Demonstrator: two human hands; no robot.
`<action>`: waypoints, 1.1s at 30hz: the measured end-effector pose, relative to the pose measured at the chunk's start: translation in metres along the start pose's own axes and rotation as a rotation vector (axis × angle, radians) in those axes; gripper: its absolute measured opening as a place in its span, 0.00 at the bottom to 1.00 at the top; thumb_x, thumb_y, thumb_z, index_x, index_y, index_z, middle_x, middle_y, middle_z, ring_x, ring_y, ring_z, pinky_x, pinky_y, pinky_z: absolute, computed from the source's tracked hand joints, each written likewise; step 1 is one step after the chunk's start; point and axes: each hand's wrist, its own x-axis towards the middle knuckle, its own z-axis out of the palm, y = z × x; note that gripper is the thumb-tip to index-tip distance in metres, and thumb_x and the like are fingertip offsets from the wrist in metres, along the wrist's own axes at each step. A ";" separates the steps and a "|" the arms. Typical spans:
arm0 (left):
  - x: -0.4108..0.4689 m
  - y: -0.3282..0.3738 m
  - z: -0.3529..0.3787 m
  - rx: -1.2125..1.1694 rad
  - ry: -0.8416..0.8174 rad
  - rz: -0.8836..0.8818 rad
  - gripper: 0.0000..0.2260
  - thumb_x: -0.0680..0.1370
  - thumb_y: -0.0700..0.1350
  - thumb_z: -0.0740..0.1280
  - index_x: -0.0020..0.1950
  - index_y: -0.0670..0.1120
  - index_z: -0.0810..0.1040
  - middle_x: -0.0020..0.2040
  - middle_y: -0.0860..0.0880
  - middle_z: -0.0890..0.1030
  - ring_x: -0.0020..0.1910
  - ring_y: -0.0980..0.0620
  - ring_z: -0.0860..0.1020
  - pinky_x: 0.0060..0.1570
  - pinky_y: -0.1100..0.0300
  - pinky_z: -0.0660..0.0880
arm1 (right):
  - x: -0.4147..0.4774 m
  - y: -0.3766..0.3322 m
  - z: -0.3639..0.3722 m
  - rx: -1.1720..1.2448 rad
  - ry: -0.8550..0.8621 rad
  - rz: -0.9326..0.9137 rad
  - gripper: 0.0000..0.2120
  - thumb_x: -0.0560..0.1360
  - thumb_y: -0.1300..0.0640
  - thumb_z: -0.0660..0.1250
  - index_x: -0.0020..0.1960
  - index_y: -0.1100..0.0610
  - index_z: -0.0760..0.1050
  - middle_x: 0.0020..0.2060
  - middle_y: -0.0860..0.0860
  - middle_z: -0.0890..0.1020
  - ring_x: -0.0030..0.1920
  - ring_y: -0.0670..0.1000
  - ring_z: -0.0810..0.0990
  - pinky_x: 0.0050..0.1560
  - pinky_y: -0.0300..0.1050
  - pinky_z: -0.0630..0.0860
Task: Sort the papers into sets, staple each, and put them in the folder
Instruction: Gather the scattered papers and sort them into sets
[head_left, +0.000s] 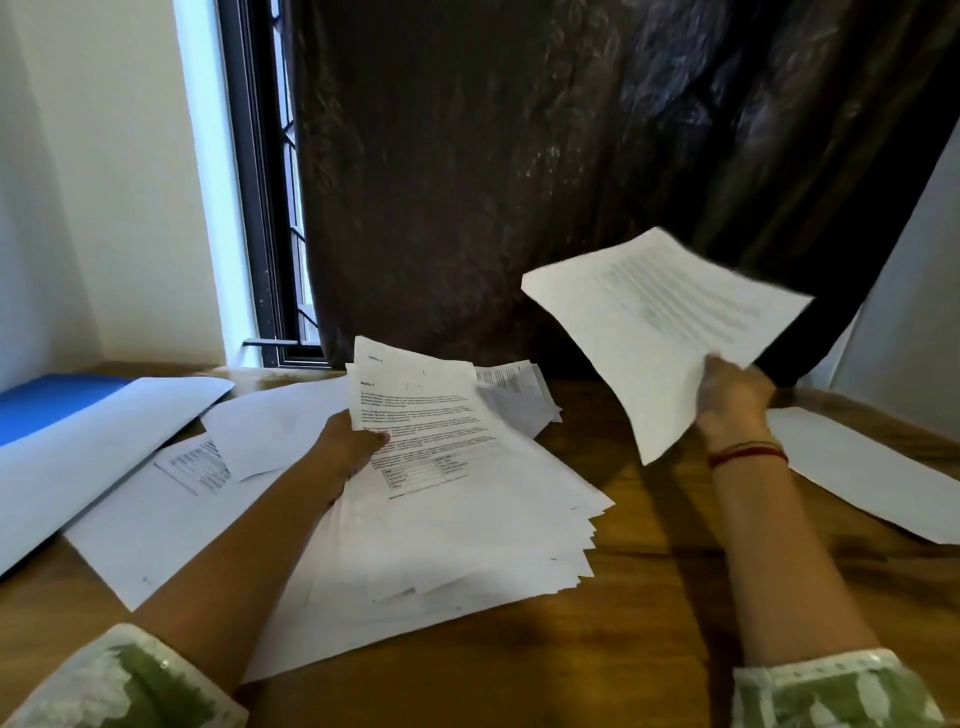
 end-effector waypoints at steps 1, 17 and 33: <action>0.000 0.000 0.000 0.003 -0.004 0.001 0.19 0.77 0.33 0.66 0.67 0.41 0.73 0.64 0.41 0.77 0.61 0.38 0.76 0.62 0.41 0.72 | -0.005 0.010 0.005 -0.019 -0.055 0.043 0.17 0.79 0.61 0.63 0.66 0.64 0.71 0.63 0.58 0.77 0.59 0.57 0.78 0.54 0.42 0.73; -0.020 0.008 0.000 -0.158 -0.118 0.049 0.15 0.83 0.55 0.52 0.56 0.50 0.75 0.48 0.49 0.81 0.45 0.49 0.80 0.40 0.59 0.80 | -0.100 0.110 0.077 -0.732 -0.696 -0.389 0.10 0.81 0.63 0.57 0.58 0.63 0.74 0.61 0.56 0.78 0.52 0.52 0.76 0.40 0.31 0.70; 0.024 -0.006 -0.062 -0.003 -0.206 0.076 0.30 0.61 0.35 0.74 0.63 0.38 0.74 0.59 0.40 0.79 0.58 0.41 0.78 0.61 0.46 0.73 | -0.075 0.103 0.072 -0.380 -0.553 -0.033 0.11 0.80 0.52 0.62 0.55 0.59 0.76 0.52 0.56 0.81 0.52 0.54 0.78 0.53 0.48 0.76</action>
